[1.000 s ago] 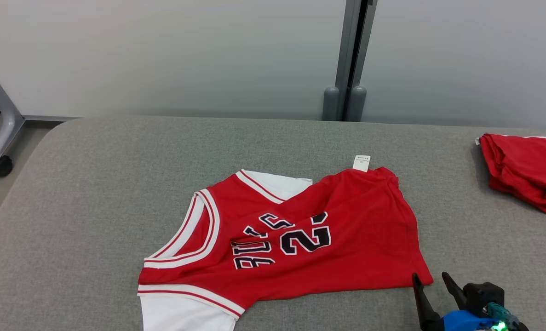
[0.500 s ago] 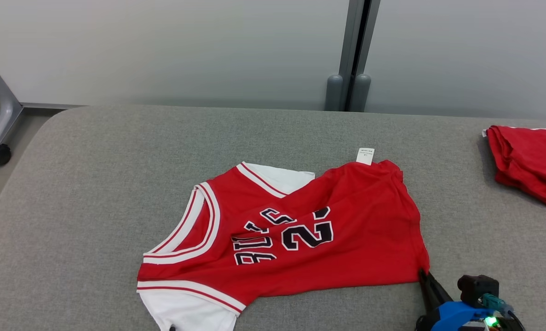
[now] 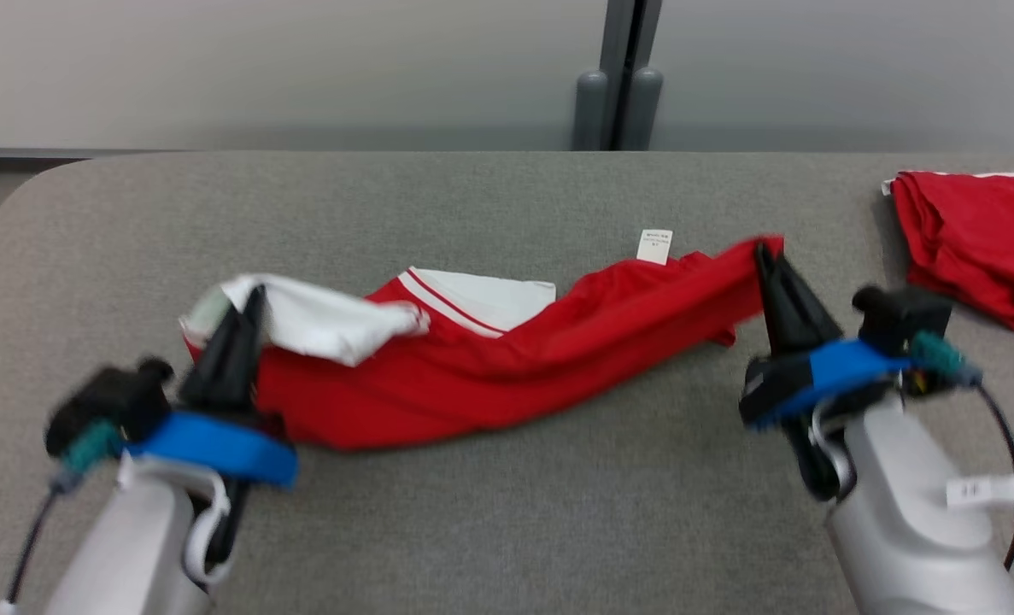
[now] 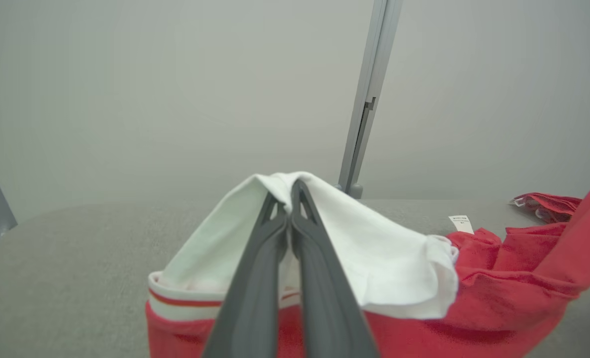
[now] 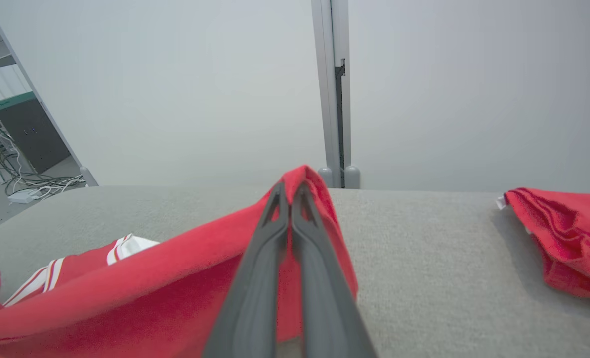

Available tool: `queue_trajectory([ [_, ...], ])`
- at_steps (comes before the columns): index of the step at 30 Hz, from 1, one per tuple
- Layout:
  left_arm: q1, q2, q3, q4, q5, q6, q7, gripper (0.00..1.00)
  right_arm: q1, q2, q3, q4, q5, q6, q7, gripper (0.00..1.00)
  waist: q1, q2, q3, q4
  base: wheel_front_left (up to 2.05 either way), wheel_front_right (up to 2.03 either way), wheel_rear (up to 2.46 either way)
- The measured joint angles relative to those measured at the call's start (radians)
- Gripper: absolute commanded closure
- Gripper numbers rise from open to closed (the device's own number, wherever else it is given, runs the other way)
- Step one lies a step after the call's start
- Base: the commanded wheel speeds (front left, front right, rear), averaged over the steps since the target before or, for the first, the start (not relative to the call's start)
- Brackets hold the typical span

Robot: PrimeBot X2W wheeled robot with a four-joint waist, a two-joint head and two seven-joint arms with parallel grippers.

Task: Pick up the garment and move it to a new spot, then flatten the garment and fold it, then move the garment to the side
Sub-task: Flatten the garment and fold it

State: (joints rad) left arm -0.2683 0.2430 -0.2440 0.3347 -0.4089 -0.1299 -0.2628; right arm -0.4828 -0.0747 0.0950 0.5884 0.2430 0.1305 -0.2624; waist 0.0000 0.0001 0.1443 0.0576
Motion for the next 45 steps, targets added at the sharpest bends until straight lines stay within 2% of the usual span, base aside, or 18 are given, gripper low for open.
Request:
queue_trajectory([
  [4,-0.304,0.089,-0.014,0.03,-0.04,0.0,0.012,1.0,-0.28,-0.012,0.031,0.036,0.026,0.0,0.016,1.0,0.0005,0.0001,0.088,-0.038,0.0,0.0,0.0],
  [6,-0.469,0.116,-0.044,0.061,-0.075,0.0,0.036,1.0,-0.433,-0.027,0.033,0.076,0.032,0.0,0.035,1.0,0.0006,0.0004,0.137,-0.052,0.0,0.0,0.0],
  [13,-0.967,0.199,-0.126,0.234,-0.158,0.0,0.087,1.0,-0.902,-0.026,-0.044,0.272,0.091,0.0,0.076,1.0,0.0006,0.0006,0.28,-0.063,0.0,0.0,0.0],
  [17,-1.198,0.213,-0.19,0.325,-0.18,0.0,0.101,1.0,-1.094,-0.027,-0.086,0.39,0.093,0.0,0.072,1.0,0.0006,0.0006,0.322,-0.066,0.0,0.0,0.0],
  [20,-1.337,0.191,-0.219,0.385,-0.22,0.0,0.084,1.0,-1.185,-0.035,-0.105,0.463,0.087,0.0,0.058,1.0,0.0001,0.0005,0.33,-0.067,0.0,0.0,0.0],
  [23,-1.412,0.166,-0.252,0.432,-0.267,0.0,0.062,1.0,-1.234,-0.04,-0.105,0.514,0.081,0.0,0.041,1.0,-0.0002,0.0001,0.335,-0.072,0.0,0.0,0.0],
  [28,-1.37,0.148,-0.359,0.462,-0.331,0.0,0.026,1.0,-1.2,-0.018,-0.066,0.567,0.108,0.0,0.023,1.0,0.0001,0.0002,0.338,-0.08,0.0,0.0,0.0],
  [33,-1.179,0.174,-0.395,0.443,-0.365,0.0,0.004,1.0,-1.011,-0.001,0.005,0.54,0.178,0.0,0.005,1.0,0.0002,0.0003,0.313,-0.085,0.0,0.0,0.0],
  [38,-0.87,0.156,-0.221,0.272,-0.353,0.002,0.001,1.0,-0.747,-0.017,0.081,0.416,0.268,0.0,0.001,1.0,-0.0004,-0.0004,0.254,-0.066,0.0,0.0,0.0],
  [41,-0.667,0.118,-0.119,0.172,-0.299,0.015,0.001,1.0,-0.57,-0.041,0.116,0.326,0.342,0.0,0.0,1.0,-0.0003,-0.0003,0.216,-0.053,0.0,0.0,0.0],
  [45,-0.407,0.061,-0.039,0.072,-0.218,0.024,0.001,1.0,-0.348,-0.085,0.161,0.186,0.413,0.0,0.0,1.0,-0.0002,-0.0003,0.165,-0.033,0.0,0.0,0.0],
])
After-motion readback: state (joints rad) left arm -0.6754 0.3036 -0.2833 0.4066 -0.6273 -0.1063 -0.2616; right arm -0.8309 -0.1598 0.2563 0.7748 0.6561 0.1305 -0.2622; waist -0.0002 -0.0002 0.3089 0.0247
